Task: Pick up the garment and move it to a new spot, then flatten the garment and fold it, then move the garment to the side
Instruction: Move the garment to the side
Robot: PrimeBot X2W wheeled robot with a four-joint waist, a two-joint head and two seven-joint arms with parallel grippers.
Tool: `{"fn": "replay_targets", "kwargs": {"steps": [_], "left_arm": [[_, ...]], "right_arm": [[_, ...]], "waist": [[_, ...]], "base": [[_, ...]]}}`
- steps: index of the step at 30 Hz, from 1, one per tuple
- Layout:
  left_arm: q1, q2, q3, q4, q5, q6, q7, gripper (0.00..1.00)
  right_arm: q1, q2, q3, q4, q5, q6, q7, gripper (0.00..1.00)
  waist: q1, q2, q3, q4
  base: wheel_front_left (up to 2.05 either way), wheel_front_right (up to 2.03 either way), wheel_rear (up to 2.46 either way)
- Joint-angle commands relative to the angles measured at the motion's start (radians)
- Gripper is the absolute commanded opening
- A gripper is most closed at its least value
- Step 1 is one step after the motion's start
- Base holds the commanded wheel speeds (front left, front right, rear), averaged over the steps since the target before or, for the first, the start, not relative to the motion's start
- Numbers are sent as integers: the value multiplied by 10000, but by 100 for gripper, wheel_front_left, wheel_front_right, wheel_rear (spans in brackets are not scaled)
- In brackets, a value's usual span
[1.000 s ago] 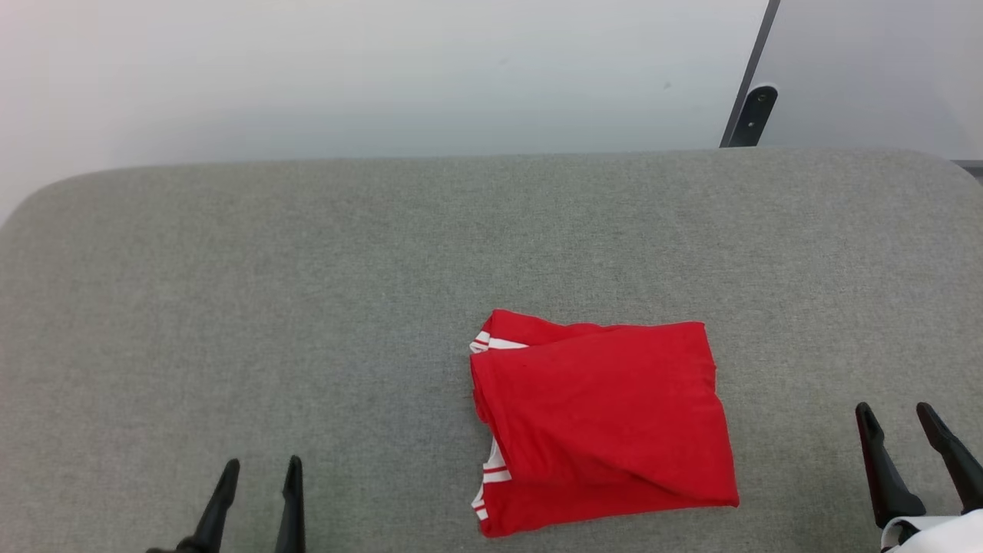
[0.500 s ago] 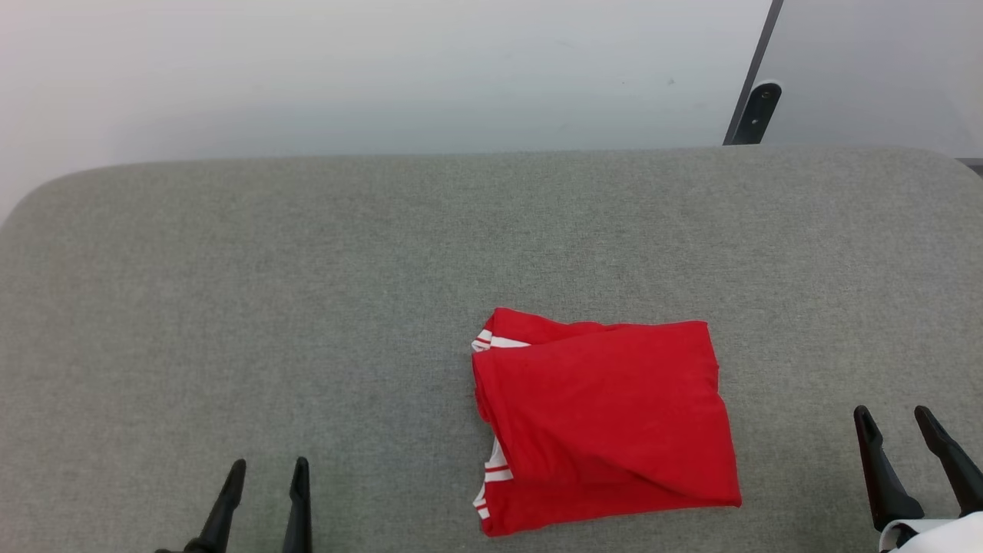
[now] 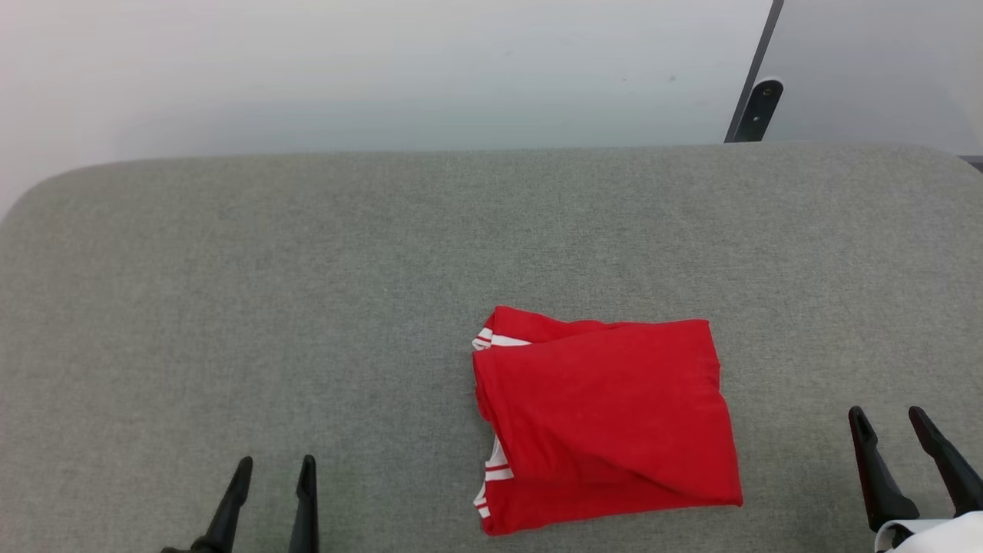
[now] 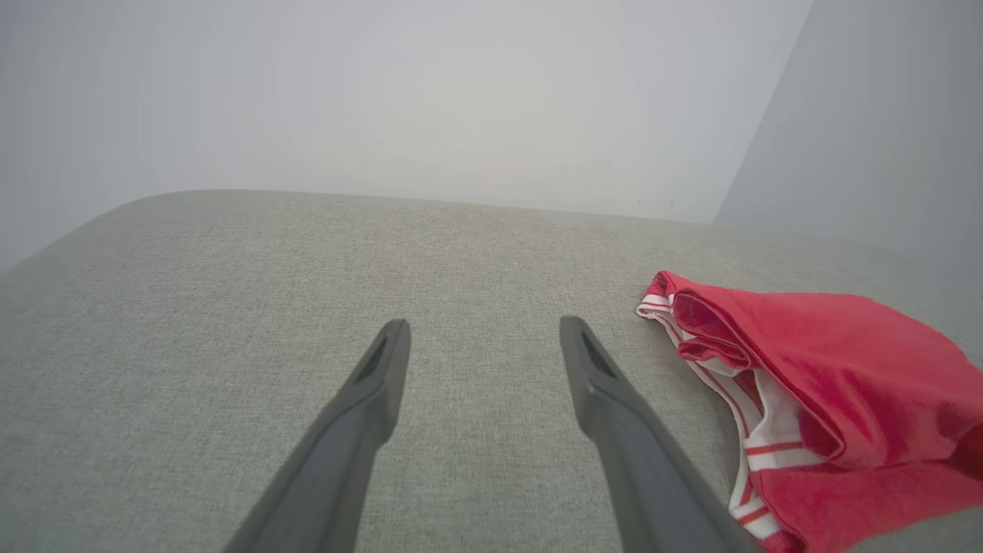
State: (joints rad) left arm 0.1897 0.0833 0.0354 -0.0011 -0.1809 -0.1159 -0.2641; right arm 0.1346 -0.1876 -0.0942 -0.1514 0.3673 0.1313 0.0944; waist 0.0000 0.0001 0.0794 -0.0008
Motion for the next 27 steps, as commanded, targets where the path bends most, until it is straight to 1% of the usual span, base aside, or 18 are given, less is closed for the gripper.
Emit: {"fn": "replay_targets", "kwargs": {"steps": [1, 4, 6, 8, 11, 13, 14, 17, 19, 25, 27], "left_arm": [[-64, -13, -17, -33, 81, -47, 3, 100], [-130, -35, -43, -58, 77, -45, 4, 100], [-222, -57, -86, -68, 79, -44, 4, 100], [-324, -86, -143, -87, 99, -43, 4, 100], [-505, -125, -292, -30, 169, -53, 4, 100], [-703, -156, -423, 21, 200, -47, 4, 100], [-807, -172, -487, 47, 221, -49, 4, 100], [-1100, -224, -614, 102, 182, -34, 4, 100], [-1273, -249, -666, 146, 124, -12, 4, 100], [-1677, -309, -731, 360, 12, 4, 4, 100], [-1787, -321, -751, 415, -29, -3, 4, 100]], "right_arm": [[-25, -9, 34, -1, 28, -11, 38, 100], [-242, -148, 288, 3, 67, -11, 200, 100], [-506, -313, 608, 92, 100, -11, 547, 100], [-850, -545, 1099, 362, 189, -11, 1327, 100], [-1554, -1064, 1987, 936, 365, -11, 3120, 100], [-2132, -1214, 2212, 1224, 607, -11, 4074, 100], [-2352, -1416, 2351, 1353, 592, -11, 4532, 100], [-3055, -1552, 2329, 1685, 611, -9, 5474, 100], [-3432, -1584, 2130, 1905, 598, -11, 5884, 100], [-3842, -1798, 2471, 2615, 767, -11, 7304, 100], [-3904, -1831, 2557, 2811, 792, -11, 7588, 100]], "waist": [[0, -1, 15, 18], [0, -1, 37, 77], [0, -1, 106, 149], [0, -1, 208, 226], [0, -1, 367, 422], [0, -1, 498, 623], [0, -1, 577, 744], [0, -1, 808, 1083], [0, -1, 963, 1301], [0, -1, 1382, 1777], [0, -1, 1492, 1862]], "base": [[0, 0, 0], [0, 0, 0], [0, 0, 0], [0, 0, 0], [0, 0, 0], [0, 0, 0], [0, 0, 0], [0, 0, 0], [0, 0, 0], [0, 0, 0], [0, 0, 0]]}}
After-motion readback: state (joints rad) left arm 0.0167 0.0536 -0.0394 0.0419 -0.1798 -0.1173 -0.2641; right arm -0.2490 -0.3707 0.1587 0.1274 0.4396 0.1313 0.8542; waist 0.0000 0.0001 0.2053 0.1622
